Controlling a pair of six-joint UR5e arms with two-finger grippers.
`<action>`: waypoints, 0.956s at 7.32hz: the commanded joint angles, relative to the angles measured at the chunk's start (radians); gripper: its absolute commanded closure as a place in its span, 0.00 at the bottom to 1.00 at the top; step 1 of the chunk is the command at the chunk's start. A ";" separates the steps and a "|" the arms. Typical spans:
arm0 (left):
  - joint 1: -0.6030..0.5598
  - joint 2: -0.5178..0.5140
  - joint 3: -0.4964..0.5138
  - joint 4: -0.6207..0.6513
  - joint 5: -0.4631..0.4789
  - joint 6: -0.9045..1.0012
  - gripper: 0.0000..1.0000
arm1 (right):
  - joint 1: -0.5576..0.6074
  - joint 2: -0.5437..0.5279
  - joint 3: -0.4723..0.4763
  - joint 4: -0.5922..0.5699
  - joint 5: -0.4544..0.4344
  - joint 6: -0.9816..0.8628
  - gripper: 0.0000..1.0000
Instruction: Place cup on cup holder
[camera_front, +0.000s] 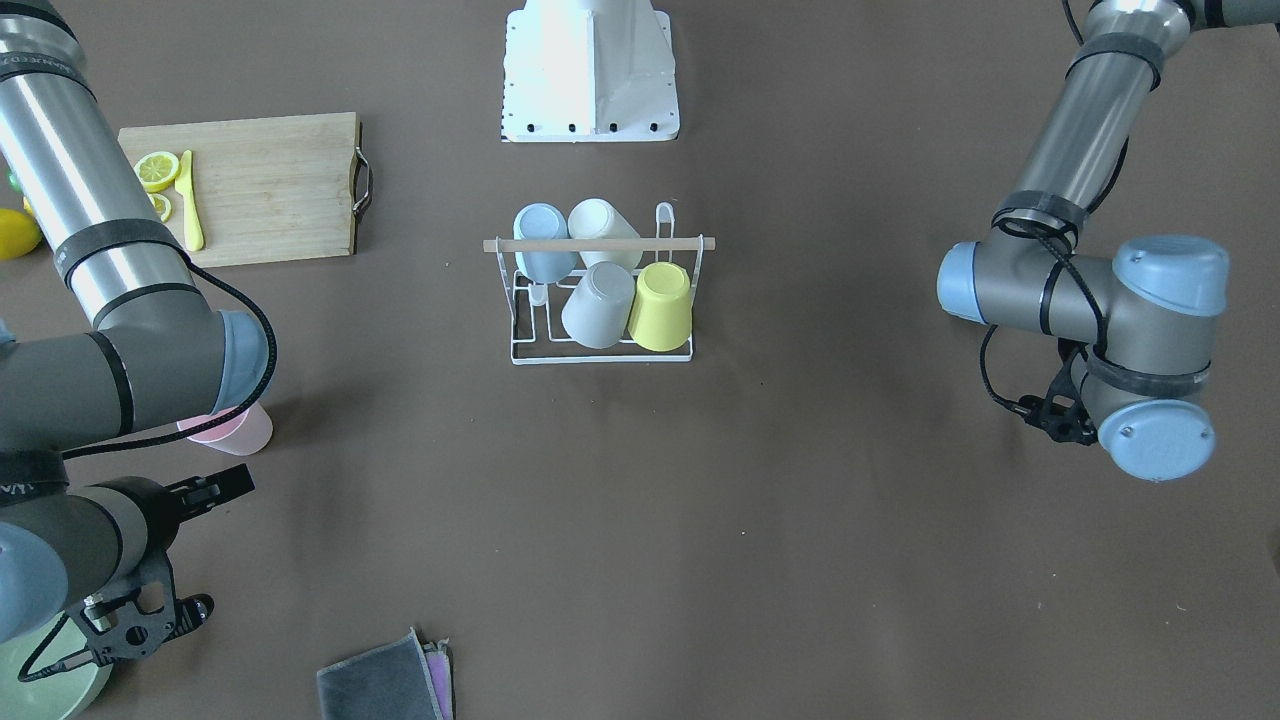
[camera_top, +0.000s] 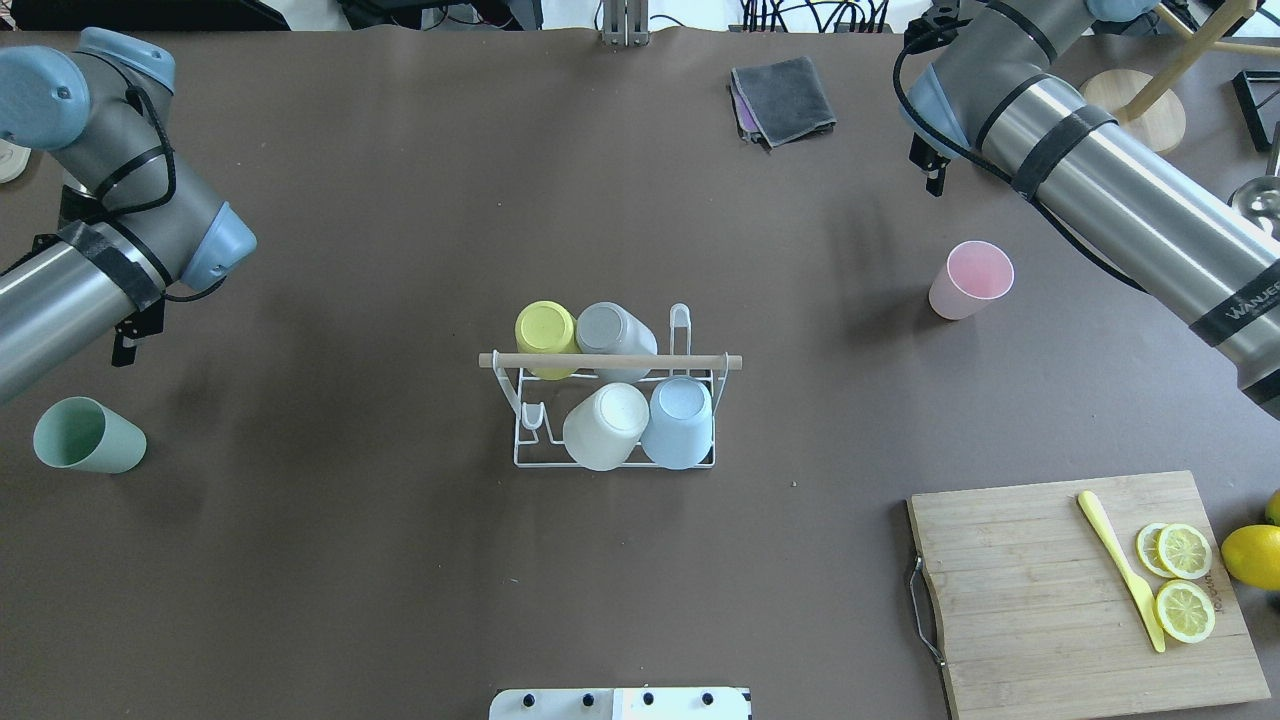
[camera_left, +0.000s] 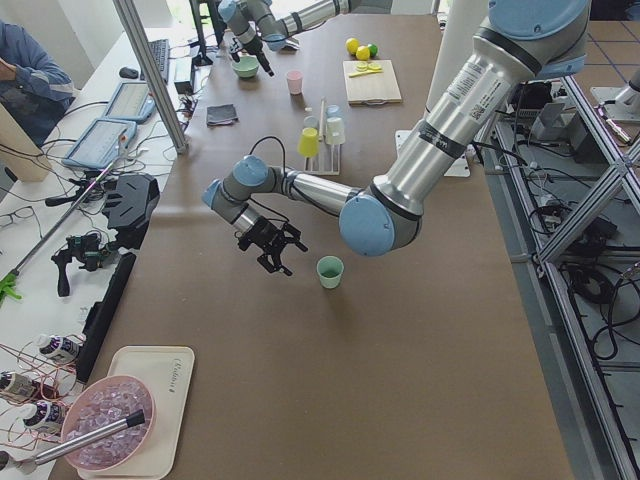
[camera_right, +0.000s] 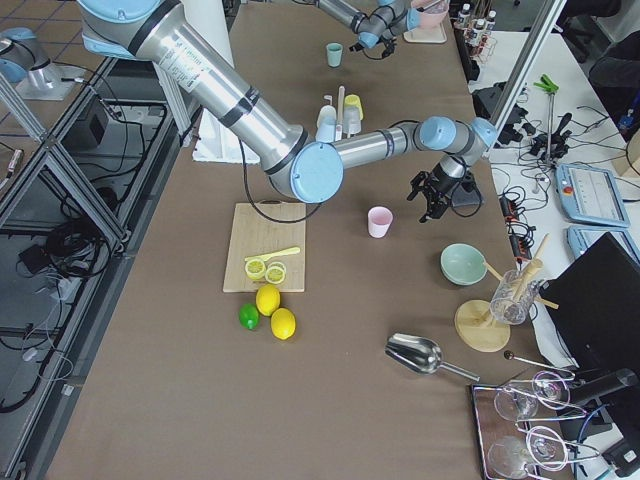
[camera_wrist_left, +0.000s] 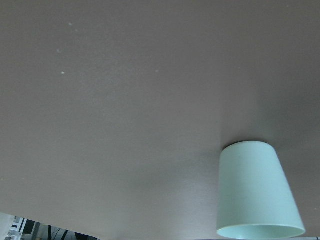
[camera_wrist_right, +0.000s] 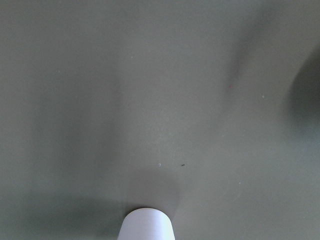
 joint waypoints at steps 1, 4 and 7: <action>0.058 -0.003 0.005 0.038 -0.003 -0.038 0.02 | -0.027 0.044 -0.081 -0.019 0.009 -0.013 0.00; 0.110 -0.006 0.023 0.031 0.159 -0.035 0.02 | -0.052 0.090 -0.185 -0.017 -0.006 -0.036 0.00; 0.136 -0.002 0.023 0.017 0.134 -0.041 0.02 | -0.058 0.127 -0.286 -0.017 -0.058 -0.109 0.00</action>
